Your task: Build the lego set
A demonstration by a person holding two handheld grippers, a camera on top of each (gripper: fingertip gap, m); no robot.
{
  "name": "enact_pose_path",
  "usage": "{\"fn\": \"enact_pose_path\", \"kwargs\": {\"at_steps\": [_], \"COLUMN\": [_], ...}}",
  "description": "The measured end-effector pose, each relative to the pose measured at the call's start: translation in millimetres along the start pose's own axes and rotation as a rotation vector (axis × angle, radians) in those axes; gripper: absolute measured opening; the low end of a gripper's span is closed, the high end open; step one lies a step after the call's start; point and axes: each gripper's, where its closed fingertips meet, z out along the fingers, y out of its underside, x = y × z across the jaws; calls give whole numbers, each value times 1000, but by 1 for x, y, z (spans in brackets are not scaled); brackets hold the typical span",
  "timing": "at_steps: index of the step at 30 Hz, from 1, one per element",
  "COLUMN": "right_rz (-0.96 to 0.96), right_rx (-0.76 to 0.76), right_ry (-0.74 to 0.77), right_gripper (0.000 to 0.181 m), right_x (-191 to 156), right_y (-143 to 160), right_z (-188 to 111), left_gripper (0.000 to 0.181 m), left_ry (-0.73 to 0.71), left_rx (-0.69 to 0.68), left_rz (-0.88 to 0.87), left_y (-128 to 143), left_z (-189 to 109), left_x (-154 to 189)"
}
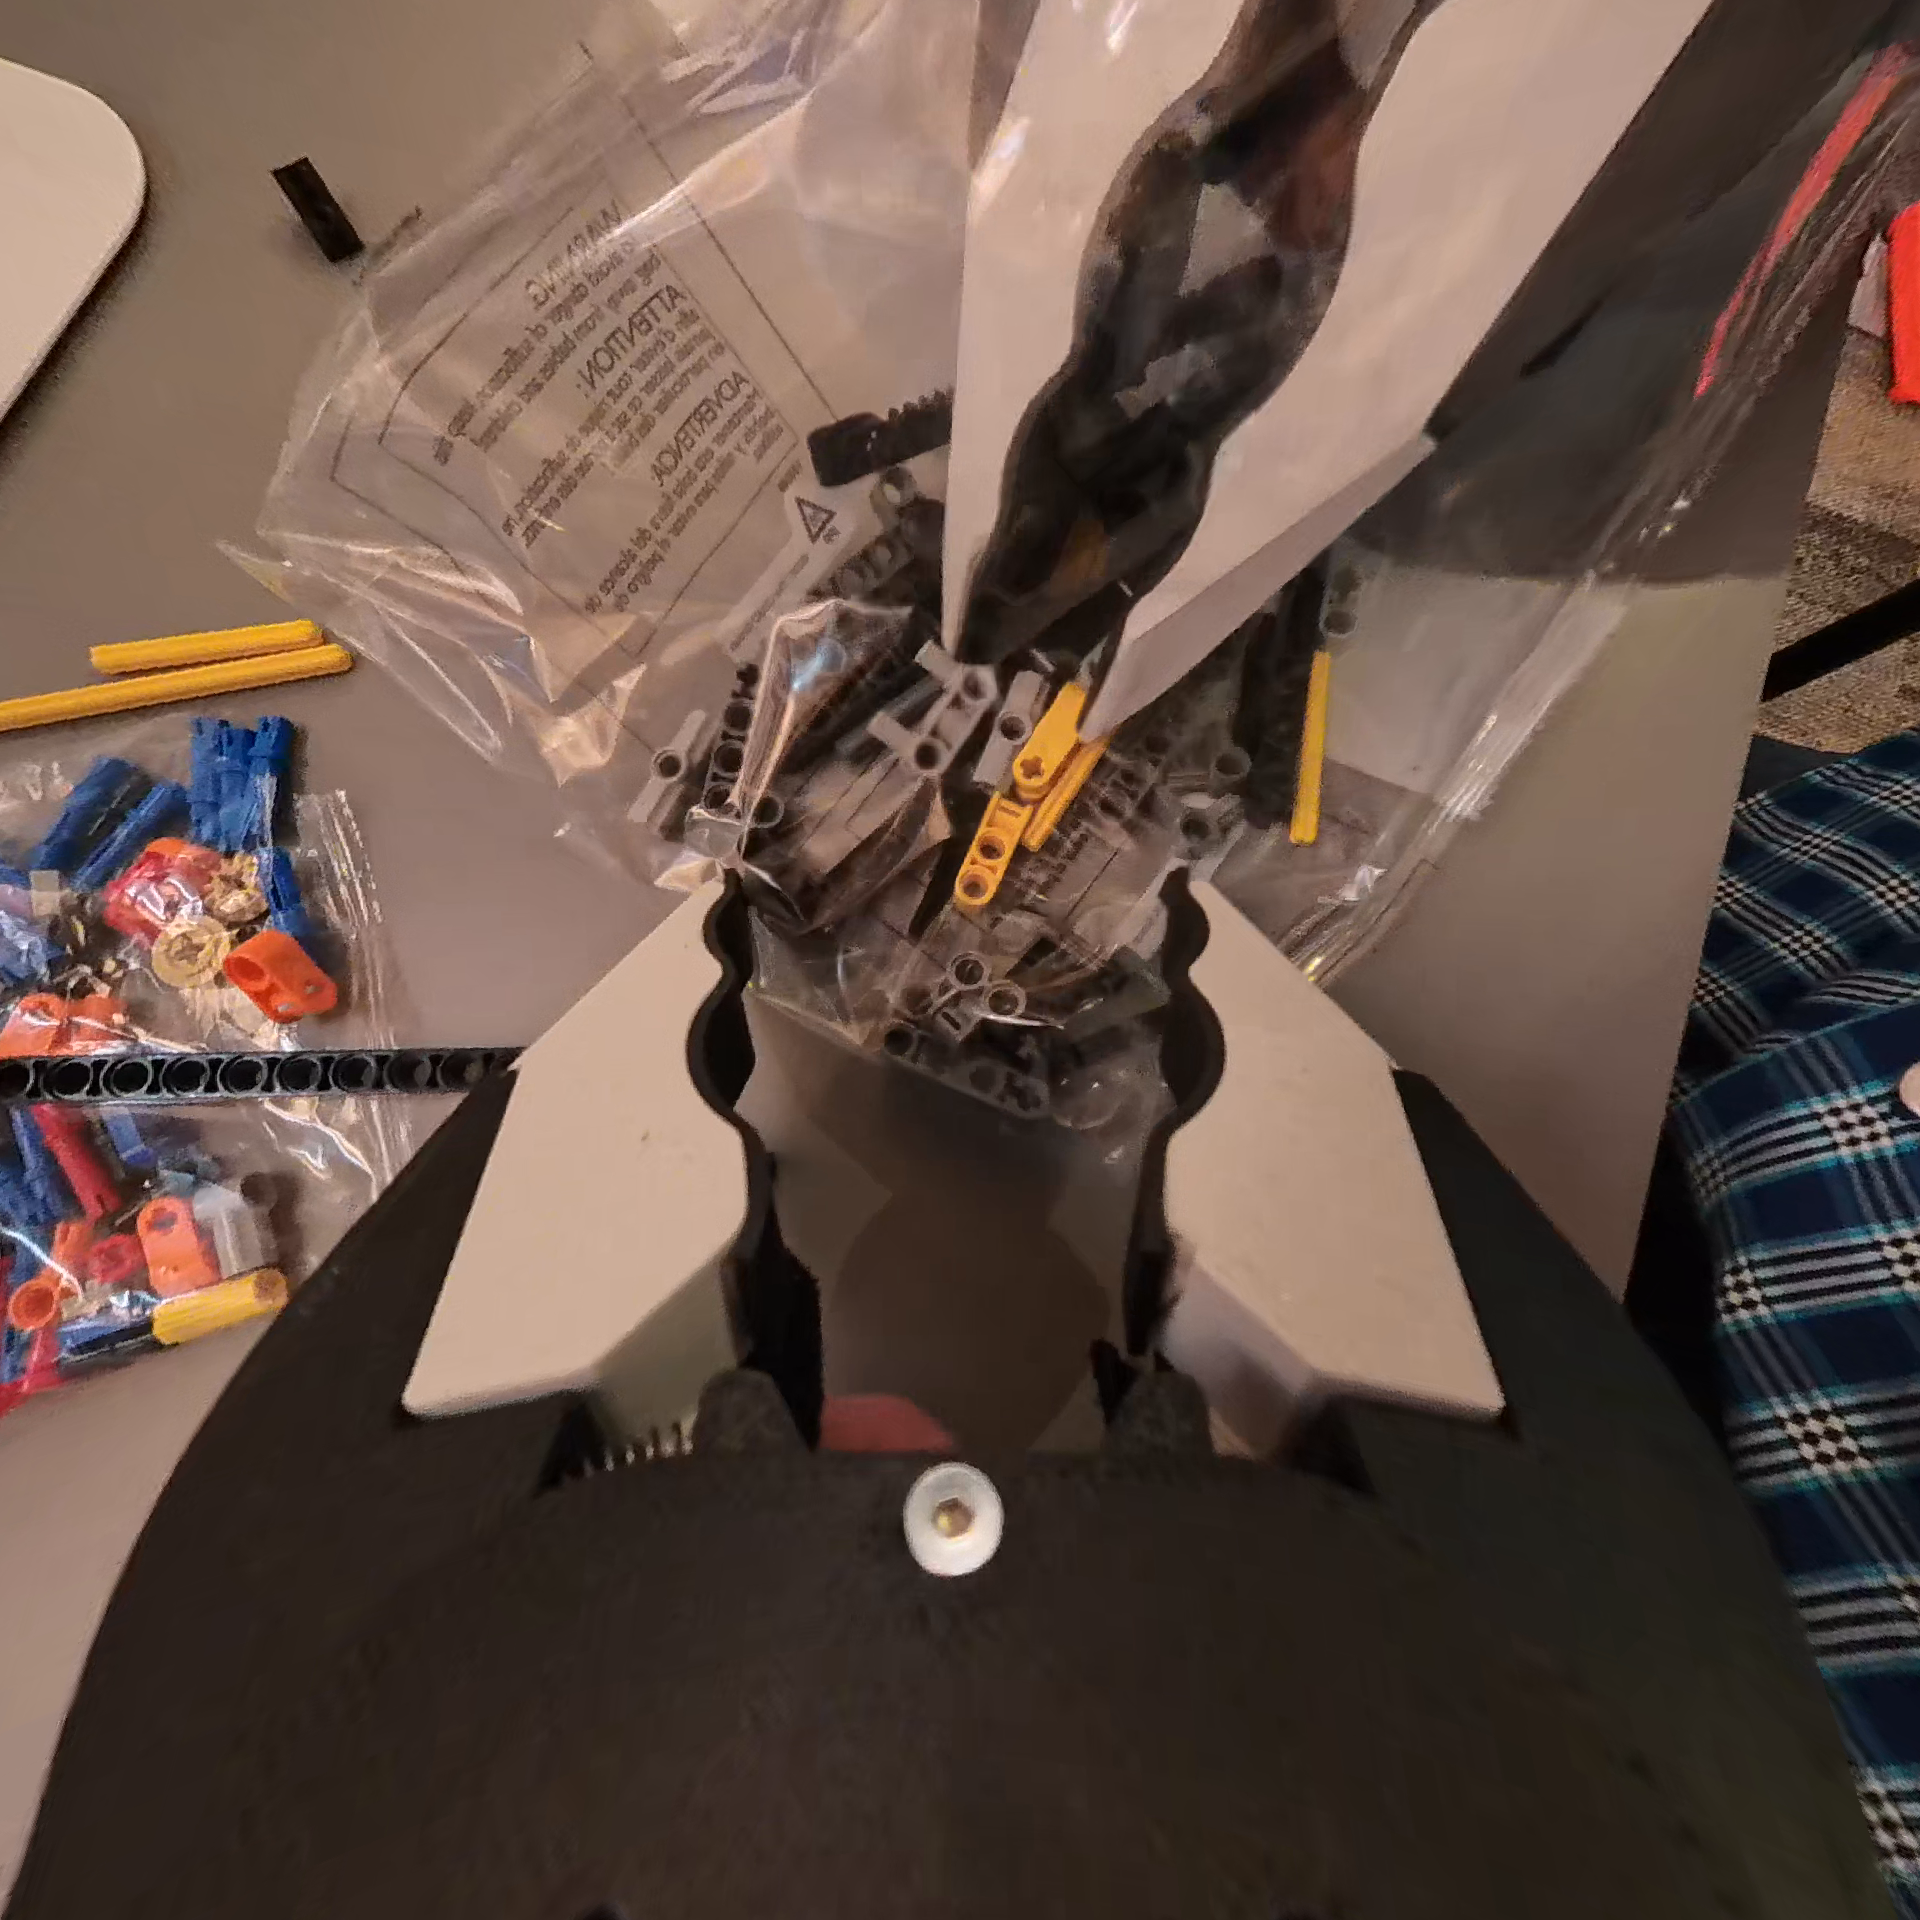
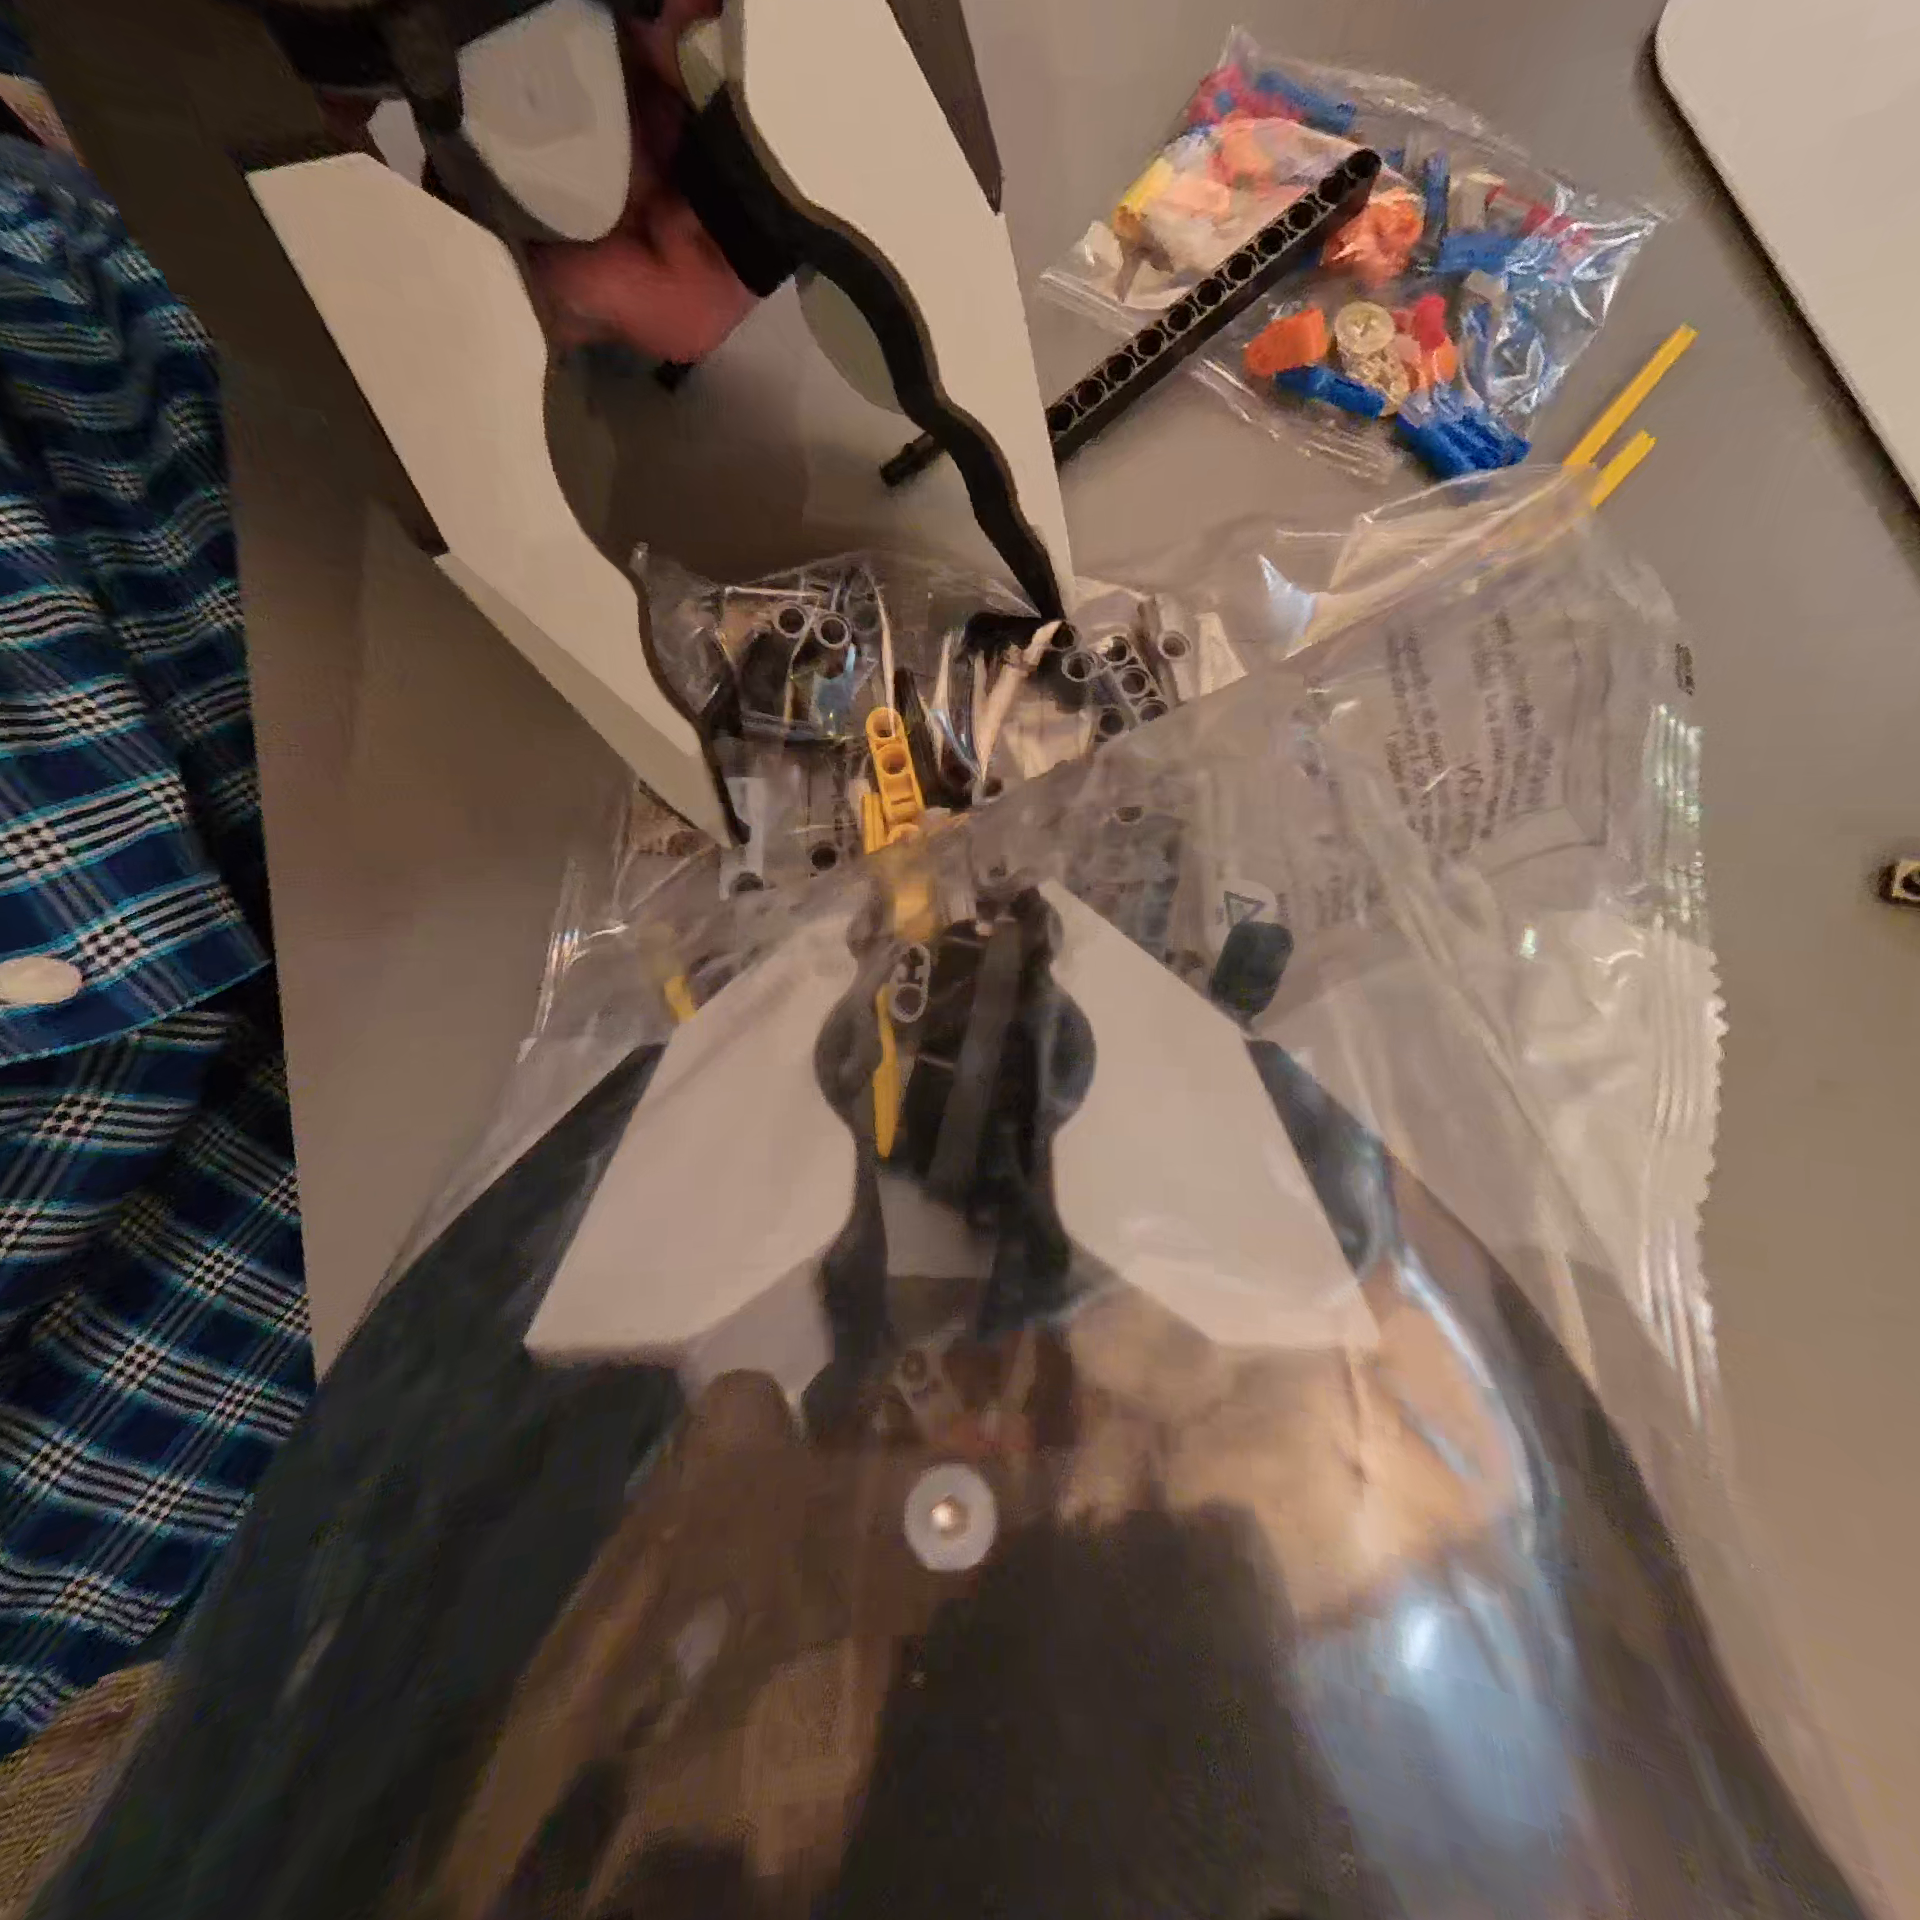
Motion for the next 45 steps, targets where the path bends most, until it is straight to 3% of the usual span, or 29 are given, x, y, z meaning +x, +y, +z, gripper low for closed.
{"fn": "enact_pose_path", "kwargs": {"at_steps": [1,10,22,27,45], "right_rz": [-8,-17,-126,-104,9], "right_rx": [-5,-19,3,18,36], "right_ry": [14,28,-7,14,-52], "right_gripper": [22,15,12,5,6], "right_x": [1,4,-10,-7,-6], "right_y": [-2,4,-7,-9,-5], "right_z": [0,-3,8,11,10], "left_gripper": [79,85,69,66,69], "left_ry": [3,-31,-64,-51,-20], "left_rx": [6,35,54,57,70], "left_rz": [-7,-71,-69,-69,-61], "left_y": [-1,2,-4,-6,-9], "left_z": [1,-5,3,3,4], "left_x": [2,-2,12,14,19]}}
